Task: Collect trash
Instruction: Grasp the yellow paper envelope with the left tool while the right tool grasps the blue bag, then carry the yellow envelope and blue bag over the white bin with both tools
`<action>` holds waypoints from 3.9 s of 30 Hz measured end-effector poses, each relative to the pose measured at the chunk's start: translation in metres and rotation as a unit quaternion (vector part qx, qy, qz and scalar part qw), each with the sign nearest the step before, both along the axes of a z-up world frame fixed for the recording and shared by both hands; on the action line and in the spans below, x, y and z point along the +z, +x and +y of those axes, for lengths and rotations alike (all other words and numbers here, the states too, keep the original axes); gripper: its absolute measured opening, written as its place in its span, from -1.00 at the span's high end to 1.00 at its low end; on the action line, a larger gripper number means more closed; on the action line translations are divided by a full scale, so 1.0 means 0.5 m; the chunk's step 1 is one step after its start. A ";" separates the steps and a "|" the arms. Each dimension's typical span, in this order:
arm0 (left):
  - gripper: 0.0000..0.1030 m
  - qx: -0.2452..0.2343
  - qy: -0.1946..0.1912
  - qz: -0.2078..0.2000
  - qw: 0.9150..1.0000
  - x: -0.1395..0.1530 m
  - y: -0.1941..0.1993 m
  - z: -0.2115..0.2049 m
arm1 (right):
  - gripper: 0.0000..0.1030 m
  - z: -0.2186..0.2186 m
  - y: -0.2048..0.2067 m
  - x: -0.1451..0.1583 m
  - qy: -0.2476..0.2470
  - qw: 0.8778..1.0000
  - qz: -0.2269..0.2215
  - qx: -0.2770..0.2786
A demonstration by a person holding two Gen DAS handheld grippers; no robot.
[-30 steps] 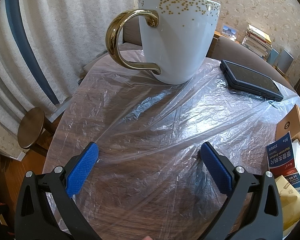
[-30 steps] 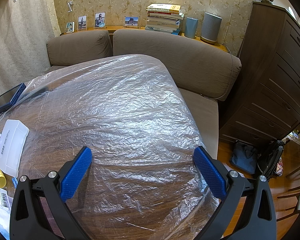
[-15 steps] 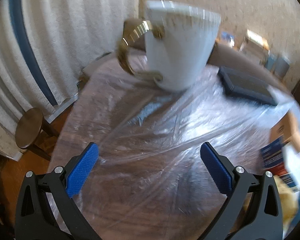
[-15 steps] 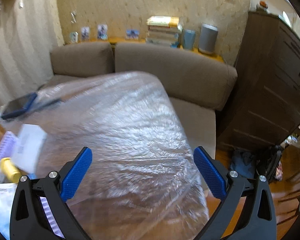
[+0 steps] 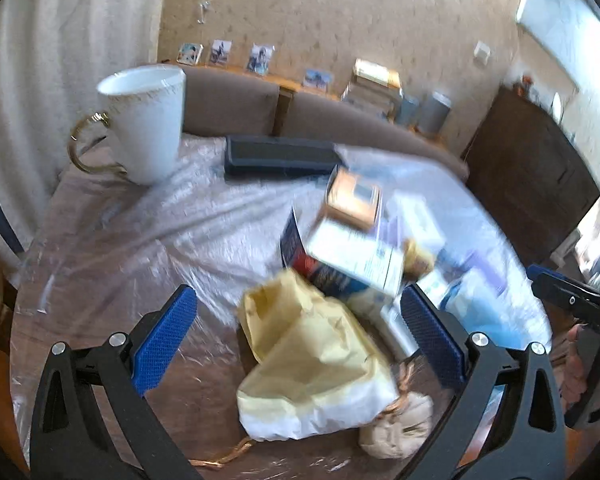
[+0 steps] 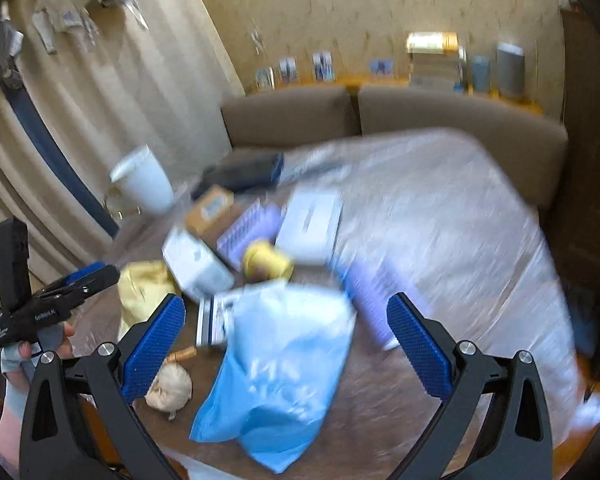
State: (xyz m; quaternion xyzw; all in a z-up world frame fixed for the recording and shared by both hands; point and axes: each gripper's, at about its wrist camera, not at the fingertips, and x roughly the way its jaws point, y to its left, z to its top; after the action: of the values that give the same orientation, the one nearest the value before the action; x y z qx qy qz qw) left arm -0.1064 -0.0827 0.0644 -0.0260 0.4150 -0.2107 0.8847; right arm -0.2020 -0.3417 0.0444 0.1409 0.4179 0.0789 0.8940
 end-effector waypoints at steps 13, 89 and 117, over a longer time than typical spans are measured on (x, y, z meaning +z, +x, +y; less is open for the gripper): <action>-0.97 0.001 0.013 0.055 0.998 -0.096 0.015 -0.009 | -0.93 0.029 0.026 -0.109 0.011 0.998 0.063 -0.024; 0.20 0.071 -0.093 -0.075 0.990 0.067 -0.097 0.160 | -0.20 0.045 -0.139 0.085 0.046 0.990 -0.127 0.040; 0.20 0.023 -0.063 -0.019 0.998 0.047 -0.391 0.071 | -0.20 0.041 -0.349 -0.013 0.025 0.985 -0.037 0.167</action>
State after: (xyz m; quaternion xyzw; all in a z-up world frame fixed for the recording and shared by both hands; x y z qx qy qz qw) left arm -0.3018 -0.0473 0.0880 -0.0872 0.3832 -0.2161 0.8938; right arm -0.3767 -0.3213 0.0378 0.0889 0.3998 0.2427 0.8794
